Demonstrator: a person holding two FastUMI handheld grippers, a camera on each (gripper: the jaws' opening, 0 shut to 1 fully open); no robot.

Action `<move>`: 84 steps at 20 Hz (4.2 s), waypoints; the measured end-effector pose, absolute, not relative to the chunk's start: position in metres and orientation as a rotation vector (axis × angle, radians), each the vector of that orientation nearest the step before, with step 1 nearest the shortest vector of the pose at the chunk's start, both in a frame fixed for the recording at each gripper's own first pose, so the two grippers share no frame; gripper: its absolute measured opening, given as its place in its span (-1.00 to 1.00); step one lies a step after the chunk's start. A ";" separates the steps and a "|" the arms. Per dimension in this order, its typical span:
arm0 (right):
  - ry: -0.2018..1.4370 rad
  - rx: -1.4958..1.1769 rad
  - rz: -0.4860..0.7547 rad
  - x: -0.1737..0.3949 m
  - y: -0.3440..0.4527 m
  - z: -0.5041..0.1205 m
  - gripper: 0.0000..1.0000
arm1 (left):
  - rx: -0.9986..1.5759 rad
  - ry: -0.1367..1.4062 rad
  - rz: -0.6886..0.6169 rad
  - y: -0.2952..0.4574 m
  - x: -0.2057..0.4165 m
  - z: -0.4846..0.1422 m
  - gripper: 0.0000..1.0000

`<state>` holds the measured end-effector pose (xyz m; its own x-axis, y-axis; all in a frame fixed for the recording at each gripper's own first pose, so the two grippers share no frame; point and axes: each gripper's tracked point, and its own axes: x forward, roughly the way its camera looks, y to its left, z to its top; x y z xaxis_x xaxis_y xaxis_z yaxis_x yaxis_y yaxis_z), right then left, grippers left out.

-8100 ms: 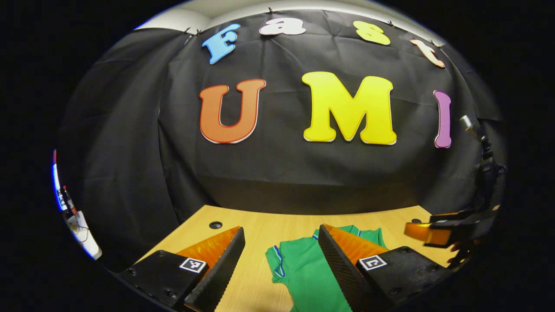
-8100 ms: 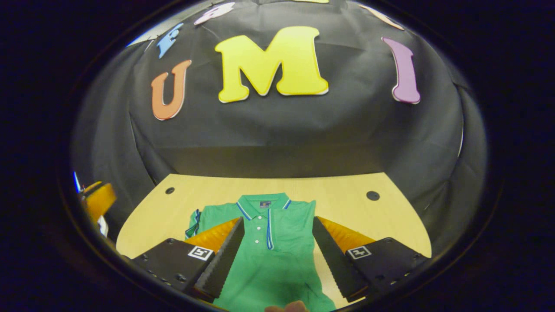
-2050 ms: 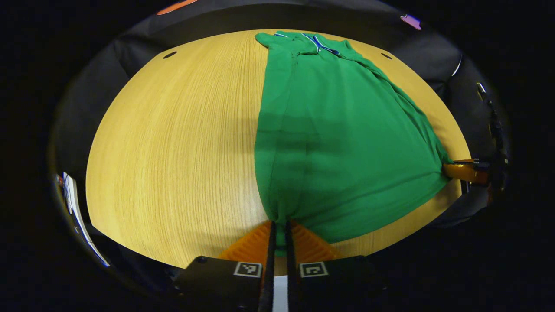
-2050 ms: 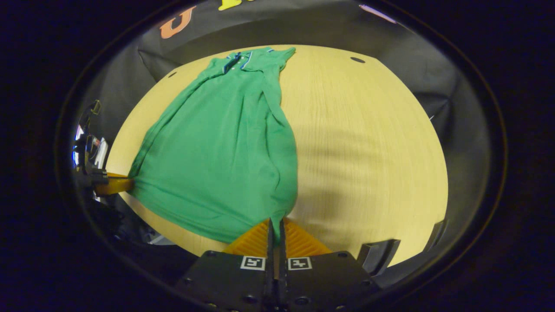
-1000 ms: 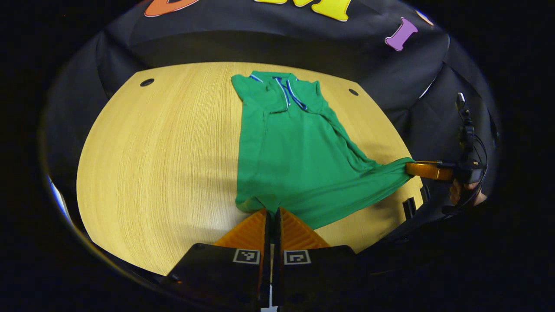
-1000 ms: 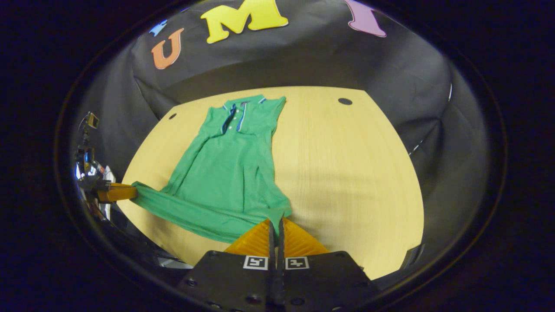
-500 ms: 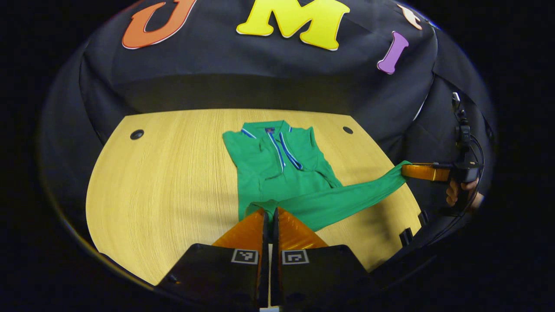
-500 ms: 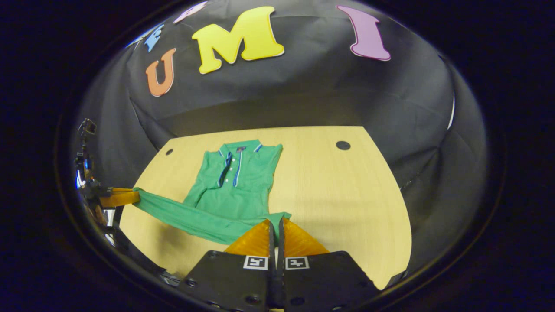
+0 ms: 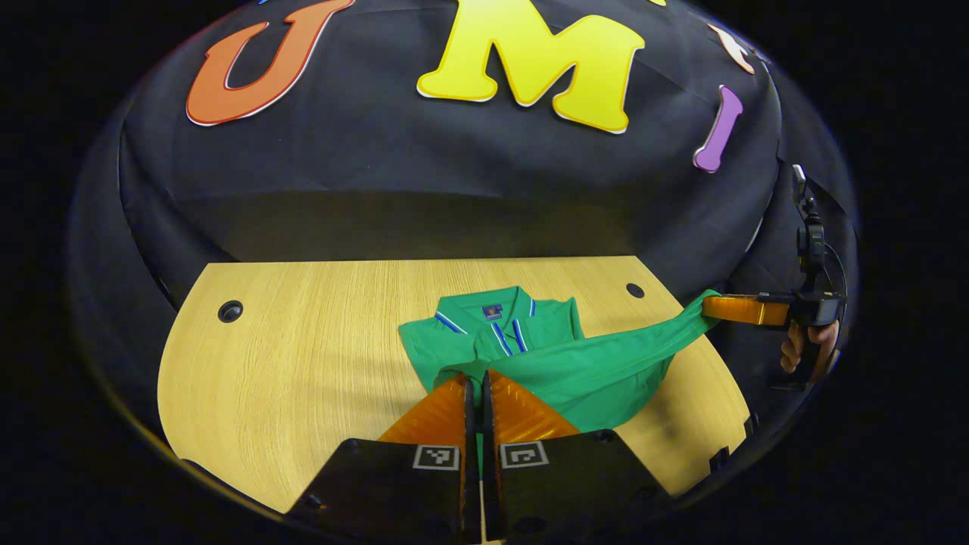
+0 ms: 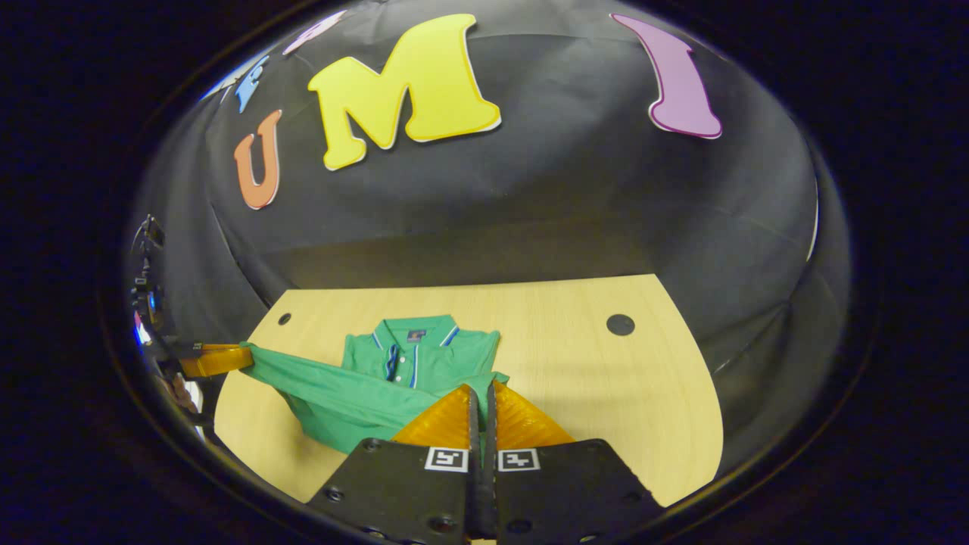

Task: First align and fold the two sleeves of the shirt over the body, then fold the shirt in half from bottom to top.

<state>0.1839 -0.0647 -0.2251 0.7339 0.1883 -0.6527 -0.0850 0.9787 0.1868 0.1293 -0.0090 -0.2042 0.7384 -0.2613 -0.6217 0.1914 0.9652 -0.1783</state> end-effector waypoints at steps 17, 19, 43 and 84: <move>0.754 0.042 0.181 0.353 -0.022 -0.324 -1.00 | -0.115 0.660 -0.027 0.019 0.292 -0.297 -0.84; 0.762 0.043 0.164 0.359 -0.024 -0.340 -1.00 | -0.127 0.675 -0.035 0.014 0.296 -0.313 -0.83; 0.258 -0.029 0.075 0.147 -0.010 -0.080 0.94 | -0.040 0.228 -0.003 -0.007 0.127 -0.037 1.00; 0.105 0.067 0.102 -0.098 -0.010 0.006 0.94 | 0.008 0.073 0.038 -0.072 -0.098 0.049 1.00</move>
